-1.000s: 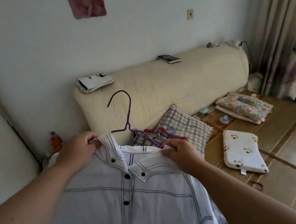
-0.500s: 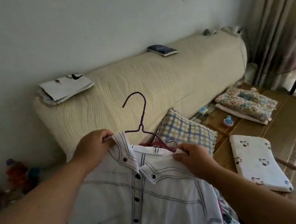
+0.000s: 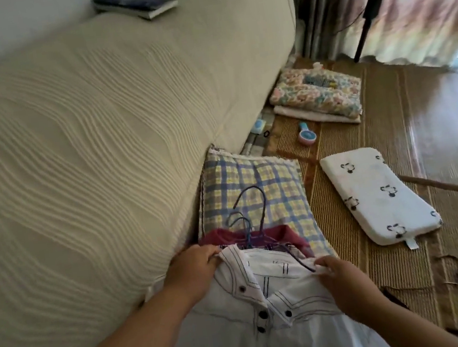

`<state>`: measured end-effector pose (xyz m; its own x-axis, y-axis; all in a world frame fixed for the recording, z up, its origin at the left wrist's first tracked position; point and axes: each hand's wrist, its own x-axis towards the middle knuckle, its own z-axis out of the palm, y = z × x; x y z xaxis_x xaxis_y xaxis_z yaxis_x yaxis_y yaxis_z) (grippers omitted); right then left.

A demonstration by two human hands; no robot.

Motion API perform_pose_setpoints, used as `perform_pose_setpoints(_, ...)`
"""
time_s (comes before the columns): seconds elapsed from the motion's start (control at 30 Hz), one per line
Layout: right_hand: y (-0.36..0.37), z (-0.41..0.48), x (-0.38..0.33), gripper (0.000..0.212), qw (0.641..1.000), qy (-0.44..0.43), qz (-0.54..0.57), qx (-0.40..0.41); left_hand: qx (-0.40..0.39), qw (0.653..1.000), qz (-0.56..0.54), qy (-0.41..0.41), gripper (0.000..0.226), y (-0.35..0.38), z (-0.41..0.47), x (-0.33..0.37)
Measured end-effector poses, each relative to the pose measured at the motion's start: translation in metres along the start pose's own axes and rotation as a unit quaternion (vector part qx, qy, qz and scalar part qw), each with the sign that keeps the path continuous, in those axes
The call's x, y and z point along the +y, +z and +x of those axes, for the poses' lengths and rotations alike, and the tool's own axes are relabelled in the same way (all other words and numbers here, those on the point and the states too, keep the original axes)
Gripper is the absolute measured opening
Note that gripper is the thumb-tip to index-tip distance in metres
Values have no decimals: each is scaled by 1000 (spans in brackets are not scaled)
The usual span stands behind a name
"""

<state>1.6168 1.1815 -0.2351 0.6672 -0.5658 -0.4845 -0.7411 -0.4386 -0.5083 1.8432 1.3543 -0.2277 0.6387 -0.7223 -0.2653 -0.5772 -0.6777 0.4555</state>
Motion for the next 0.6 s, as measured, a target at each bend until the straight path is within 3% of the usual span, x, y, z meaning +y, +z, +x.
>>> perform_pose_setpoints(0.13, 26, 54, 10, 34, 998, 17, -25, 48, -24, 999, 28, -18, 29, 33, 48, -23)
perform_pose_setpoints(0.3, 47, 101, 15, 38, 995, 48, 22, 85, -33, 998, 42, -36, 33, 54, 83, -42)
perform_pose_setpoints(0.43, 40, 99, 12, 54, 995, 49, 18, 89, -75, 992, 86, -53, 68, 64, 81, -36)
perform_pose_setpoints(0.6, 5, 53, 24, 62, 995, 17, -44, 90, -125, 988, 88, -5, 73, 74, 63, 24)
